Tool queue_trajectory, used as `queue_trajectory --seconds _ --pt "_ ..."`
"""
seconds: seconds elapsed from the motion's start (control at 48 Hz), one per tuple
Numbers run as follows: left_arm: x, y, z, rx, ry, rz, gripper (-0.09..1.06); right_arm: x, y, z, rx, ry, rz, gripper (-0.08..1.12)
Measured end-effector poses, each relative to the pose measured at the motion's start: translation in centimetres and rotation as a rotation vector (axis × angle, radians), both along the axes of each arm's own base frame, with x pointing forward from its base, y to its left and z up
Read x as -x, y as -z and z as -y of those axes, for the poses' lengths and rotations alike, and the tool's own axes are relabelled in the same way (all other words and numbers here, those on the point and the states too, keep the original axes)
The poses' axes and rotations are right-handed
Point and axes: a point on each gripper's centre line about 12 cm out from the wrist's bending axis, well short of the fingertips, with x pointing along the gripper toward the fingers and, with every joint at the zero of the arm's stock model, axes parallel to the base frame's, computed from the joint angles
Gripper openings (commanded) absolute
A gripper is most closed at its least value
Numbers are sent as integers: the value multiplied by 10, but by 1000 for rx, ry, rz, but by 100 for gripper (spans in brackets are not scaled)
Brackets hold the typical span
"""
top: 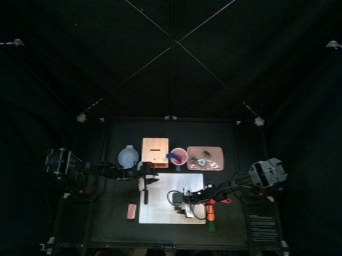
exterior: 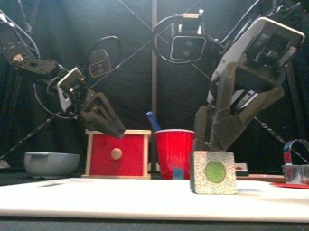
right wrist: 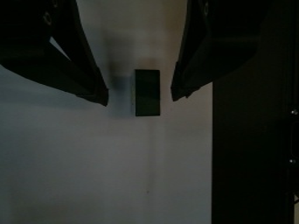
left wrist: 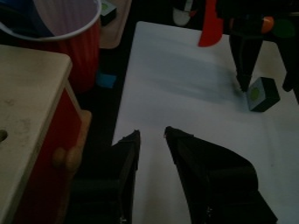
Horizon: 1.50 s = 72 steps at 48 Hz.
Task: Place sushi on board then cut the sushi with the knife then place the pieces on the plate
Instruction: Place the 4 sushi pieces on the plate
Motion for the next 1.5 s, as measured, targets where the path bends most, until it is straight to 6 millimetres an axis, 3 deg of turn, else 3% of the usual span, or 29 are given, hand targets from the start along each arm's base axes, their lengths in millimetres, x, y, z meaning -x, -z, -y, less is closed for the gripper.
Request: queue_trajectory --seconds 0.292,0.5,0.792,0.979,1.104,1.25,1.5 --pt "0 0 0 0 0 -2 72 -1 8 0 6 0 -19 65" --pt "1 1 0 2 -1 -3 72 19 6 17 16 27 -65 63" --pt "1 1 0 -1 0 -5 72 73 -45 104 59 213 -73 63" --pt "1 1 -1 -3 -1 -5 72 125 -64 172 134 412 -147 63" --pt "1 1 -1 -3 -1 -6 72 157 -58 206 174 538 -227 63" --pt "1 1 -3 -3 -6 -6 72 180 -38 227 178 636 -261 63" --pt "1 1 -4 -3 -9 -3 72 185 -13 234 157 672 -237 67"
